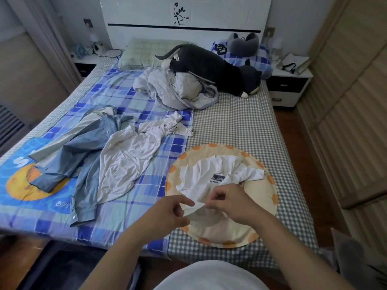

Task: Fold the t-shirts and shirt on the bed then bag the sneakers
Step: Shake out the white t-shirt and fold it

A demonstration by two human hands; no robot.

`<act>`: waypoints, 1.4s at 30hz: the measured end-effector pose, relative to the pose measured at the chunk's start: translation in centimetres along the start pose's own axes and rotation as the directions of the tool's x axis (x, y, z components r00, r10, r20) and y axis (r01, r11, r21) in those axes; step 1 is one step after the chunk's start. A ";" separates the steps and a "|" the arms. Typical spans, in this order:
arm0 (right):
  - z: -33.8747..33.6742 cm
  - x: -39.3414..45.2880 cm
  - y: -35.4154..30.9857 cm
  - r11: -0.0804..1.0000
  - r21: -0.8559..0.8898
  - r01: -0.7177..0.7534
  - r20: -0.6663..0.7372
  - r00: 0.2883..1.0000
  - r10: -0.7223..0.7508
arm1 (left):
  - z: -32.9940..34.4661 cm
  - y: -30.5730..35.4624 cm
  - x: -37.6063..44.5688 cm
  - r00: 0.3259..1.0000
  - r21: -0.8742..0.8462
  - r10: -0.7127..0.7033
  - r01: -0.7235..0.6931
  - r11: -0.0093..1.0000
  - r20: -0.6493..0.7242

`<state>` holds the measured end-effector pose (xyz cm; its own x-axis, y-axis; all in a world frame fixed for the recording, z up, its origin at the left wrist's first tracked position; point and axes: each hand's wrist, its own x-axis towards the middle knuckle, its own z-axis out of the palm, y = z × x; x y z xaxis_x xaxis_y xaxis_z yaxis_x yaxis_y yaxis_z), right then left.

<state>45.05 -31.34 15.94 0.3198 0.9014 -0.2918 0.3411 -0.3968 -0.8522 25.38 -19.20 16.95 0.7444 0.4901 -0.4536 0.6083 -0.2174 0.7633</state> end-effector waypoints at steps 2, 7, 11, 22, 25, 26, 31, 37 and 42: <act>-0.2 0.1 -0.4 1.000 -0.003 0.022 -0.096 0.995 -0.022 | 0.5 0.4 0.2 0.989 -0.035 -0.021 0.016 0.999 -0.147; 1.7 0.8 -1.2 0.991 -0.057 0.117 -0.200 0.972 -0.126 | 3.2 3.4 1.1 0.927 -0.070 0.030 -0.060 0.996 -0.373; 0.8 1.8 -1.8 0.990 -0.055 0.134 -0.220 0.965 -0.143 | 3.8 4.1 1.6 0.936 -0.395 -0.101 -0.044 0.917 -0.338; -4.9 3.4 -1.1 0.947 -0.033 0.319 -0.128 0.939 -0.321 | 2.1 6.3 3.2 0.948 -0.099 0.012 -0.046 0.994 -0.317; -6.4 4.7 1.9 0.862 -0.372 0.345 -0.037 0.922 -0.385 | 1.3 8.0 3.2 0.766 0.029 0.131 -0.145 0.989 -0.629; -6.7 5.5 3.2 0.826 -0.467 0.315 -0.080 0.915 -0.394 | 1.2 8.1 3.1 0.717 0.034 0.141 -0.161 0.986 -0.683; -9.4 8.5 9.3 0.854 -0.514 -0.081 -0.408 0.899 -0.161 | -0.1 6.0 1.8 0.551 -0.117 -0.048 -0.091 0.989 -0.833; -13.2 8.1 15.3 0.757 -0.520 -0.396 -0.607 0.795 -0.001 | -4.0 -3.3 1.5 0.467 -0.599 -0.544 0.036 0.800 -0.697; -11.9 5.9 17.7 0.800 0.062 -0.596 -0.745 0.506 0.435 | -2.4 -10.5 0.6 0.490 -0.770 -0.712 0.121 0.627 -0.503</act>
<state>63.54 -35.12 4.27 0.9685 0.1552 -0.1949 0.0277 -0.8444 -0.5350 18.77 -14.62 9.77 -0.2074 0.8193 -0.5345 0.2589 0.5728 0.7777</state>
